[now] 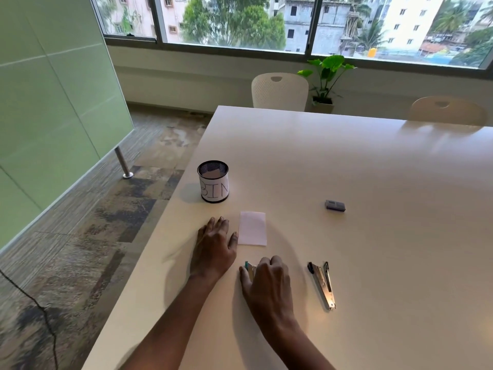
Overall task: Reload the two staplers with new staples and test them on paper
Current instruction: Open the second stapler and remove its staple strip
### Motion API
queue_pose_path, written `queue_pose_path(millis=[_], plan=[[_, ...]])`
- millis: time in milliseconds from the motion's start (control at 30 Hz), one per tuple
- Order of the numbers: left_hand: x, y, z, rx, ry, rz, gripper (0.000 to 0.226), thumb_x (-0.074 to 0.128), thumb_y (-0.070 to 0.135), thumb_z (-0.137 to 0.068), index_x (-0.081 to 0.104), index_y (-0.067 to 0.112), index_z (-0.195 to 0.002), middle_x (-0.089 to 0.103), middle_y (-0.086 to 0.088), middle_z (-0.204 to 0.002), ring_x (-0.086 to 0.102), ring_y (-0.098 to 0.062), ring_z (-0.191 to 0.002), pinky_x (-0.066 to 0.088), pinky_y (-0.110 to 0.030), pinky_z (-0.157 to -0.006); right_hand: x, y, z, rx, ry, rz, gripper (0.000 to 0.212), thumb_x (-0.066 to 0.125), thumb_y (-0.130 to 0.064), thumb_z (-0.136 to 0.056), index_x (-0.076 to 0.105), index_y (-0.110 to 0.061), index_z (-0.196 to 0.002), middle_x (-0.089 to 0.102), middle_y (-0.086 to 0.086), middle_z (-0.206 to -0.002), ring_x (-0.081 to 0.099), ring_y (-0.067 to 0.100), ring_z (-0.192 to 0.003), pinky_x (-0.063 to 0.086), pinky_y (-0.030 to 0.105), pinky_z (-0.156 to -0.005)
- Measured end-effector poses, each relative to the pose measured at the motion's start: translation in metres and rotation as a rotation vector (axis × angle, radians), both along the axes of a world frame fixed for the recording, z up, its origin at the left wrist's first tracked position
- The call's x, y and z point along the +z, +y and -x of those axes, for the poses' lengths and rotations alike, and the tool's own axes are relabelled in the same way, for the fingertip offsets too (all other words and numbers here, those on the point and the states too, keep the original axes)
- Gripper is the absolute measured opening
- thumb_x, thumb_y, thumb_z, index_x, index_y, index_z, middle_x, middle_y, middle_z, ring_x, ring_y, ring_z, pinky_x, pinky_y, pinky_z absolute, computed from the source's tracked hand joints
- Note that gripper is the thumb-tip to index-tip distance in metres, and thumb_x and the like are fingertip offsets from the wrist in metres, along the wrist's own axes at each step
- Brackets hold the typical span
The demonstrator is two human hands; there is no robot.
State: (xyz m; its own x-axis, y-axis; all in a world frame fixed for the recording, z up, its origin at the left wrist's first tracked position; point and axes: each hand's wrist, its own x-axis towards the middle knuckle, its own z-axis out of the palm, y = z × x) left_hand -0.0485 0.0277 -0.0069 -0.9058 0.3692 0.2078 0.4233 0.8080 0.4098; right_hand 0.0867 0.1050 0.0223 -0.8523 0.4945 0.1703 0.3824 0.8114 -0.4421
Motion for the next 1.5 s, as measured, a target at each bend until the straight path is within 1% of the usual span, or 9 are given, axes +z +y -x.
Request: queue_pose_path(millis=[267,400,567,700,767,900,1067,1233,1500], plan=[[0.006,0.0,-0.001,0.012,-0.024,-0.007,0.057,0.048,0.04,-0.096,0.047,0.011,-0.144,0.047,-0.008,-0.151,0.033,-0.024,-0.145,0.023,-0.036,-0.119,-0.002,0.015,0.005,0.036,0.064,0.088,0.037,0.064,-0.049,-0.088,0.066,-0.012,-0.086,0.06,0.004,-0.086,0.062,0.023,-0.077,0.039,0.025,-0.065],[0.006,-0.001,0.0,0.022,-0.023,0.0,0.057,0.049,0.04,-0.095,0.047,0.011,-0.144,0.047,-0.008,-0.15,0.034,-0.024,-0.144,0.025,-0.036,-0.118,-0.004,0.03,0.007,0.16,0.131,0.233,0.039,0.067,-0.052,-0.086,0.072,-0.014,-0.091,0.061,-0.002,-0.08,0.06,0.014,-0.071,0.05,0.027,-0.064],[0.004,0.001,0.0,0.026,-0.032,0.004,0.058,0.049,0.041,-0.095,0.047,0.01,-0.144,0.047,-0.009,-0.15,0.034,-0.024,-0.145,0.026,-0.036,-0.118,0.031,0.045,0.008,0.263,0.263,0.91,0.033,0.07,-0.029,-0.089,0.072,-0.012,-0.118,0.075,-0.004,-0.102,0.071,0.009,-0.097,0.059,0.031,-0.089],[0.003,0.0,0.0,0.024,-0.034,0.009,0.057,0.05,0.041,-0.094,0.048,0.011,-0.143,0.048,-0.008,-0.15,0.035,-0.023,-0.144,0.025,-0.035,-0.118,0.067,0.056,0.016,0.404,0.402,1.664,0.038,0.057,-0.022,-0.095,0.064,0.002,-0.124,0.066,0.015,-0.104,0.066,0.029,-0.098,0.053,0.048,-0.093],[0.004,0.0,0.0,0.024,-0.026,0.013,0.057,0.05,0.042,-0.093,0.05,0.011,-0.142,0.05,-0.008,-0.148,0.037,-0.024,-0.143,0.027,-0.035,-0.118,0.075,0.059,0.024,0.428,0.445,1.848,0.046,0.053,-0.028,-0.099,0.056,0.004,-0.131,0.062,0.015,-0.108,0.065,0.029,-0.095,0.055,0.048,-0.087],[0.004,0.001,-0.001,0.029,-0.021,0.01,0.057,0.05,0.041,-0.094,0.051,0.01,-0.141,0.051,-0.008,-0.147,0.038,-0.023,-0.142,0.029,-0.035,-0.118,0.083,0.059,0.032,0.547,0.425,2.072,0.047,0.043,-0.041,-0.102,0.054,-0.008,-0.134,0.056,0.007,-0.107,0.052,0.015,-0.071,0.044,0.027,-0.062],[0.006,-0.001,-0.002,0.014,0.0,0.038,0.063,0.037,0.043,-0.09,0.05,0.009,-0.142,0.052,-0.01,-0.147,0.04,-0.025,-0.142,0.029,-0.037,-0.117,0.079,0.052,0.036,0.681,0.341,2.163,0.058,0.038,-0.051,-0.102,0.047,-0.007,-0.138,0.057,0.006,-0.101,0.048,0.013,-0.068,0.03,0.024,-0.059],[0.014,0.001,-0.007,0.011,0.0,0.02,0.073,0.026,0.036,-0.08,0.046,0.005,-0.143,0.049,-0.014,-0.148,0.038,-0.028,-0.143,0.029,-0.039,-0.119,0.076,0.048,0.041,0.696,0.265,2.249,0.057,0.038,-0.056,-0.102,0.05,-0.008,-0.13,0.059,0.004,-0.096,0.055,0.015,-0.076,0.039,0.024,-0.061],[0.007,0.001,-0.001,0.03,-0.026,0.036,0.061,0.044,0.043,-0.09,0.051,0.011,-0.141,0.051,-0.008,-0.147,0.04,-0.024,-0.142,0.03,-0.036,-0.117,0.082,0.053,0.046,0.593,0.266,2.231,0.045,0.058,-0.054,-0.093,0.063,-0.01,-0.105,0.063,0.0,-0.078,0.056,0.009,-0.058,0.042,0.018,-0.052]])
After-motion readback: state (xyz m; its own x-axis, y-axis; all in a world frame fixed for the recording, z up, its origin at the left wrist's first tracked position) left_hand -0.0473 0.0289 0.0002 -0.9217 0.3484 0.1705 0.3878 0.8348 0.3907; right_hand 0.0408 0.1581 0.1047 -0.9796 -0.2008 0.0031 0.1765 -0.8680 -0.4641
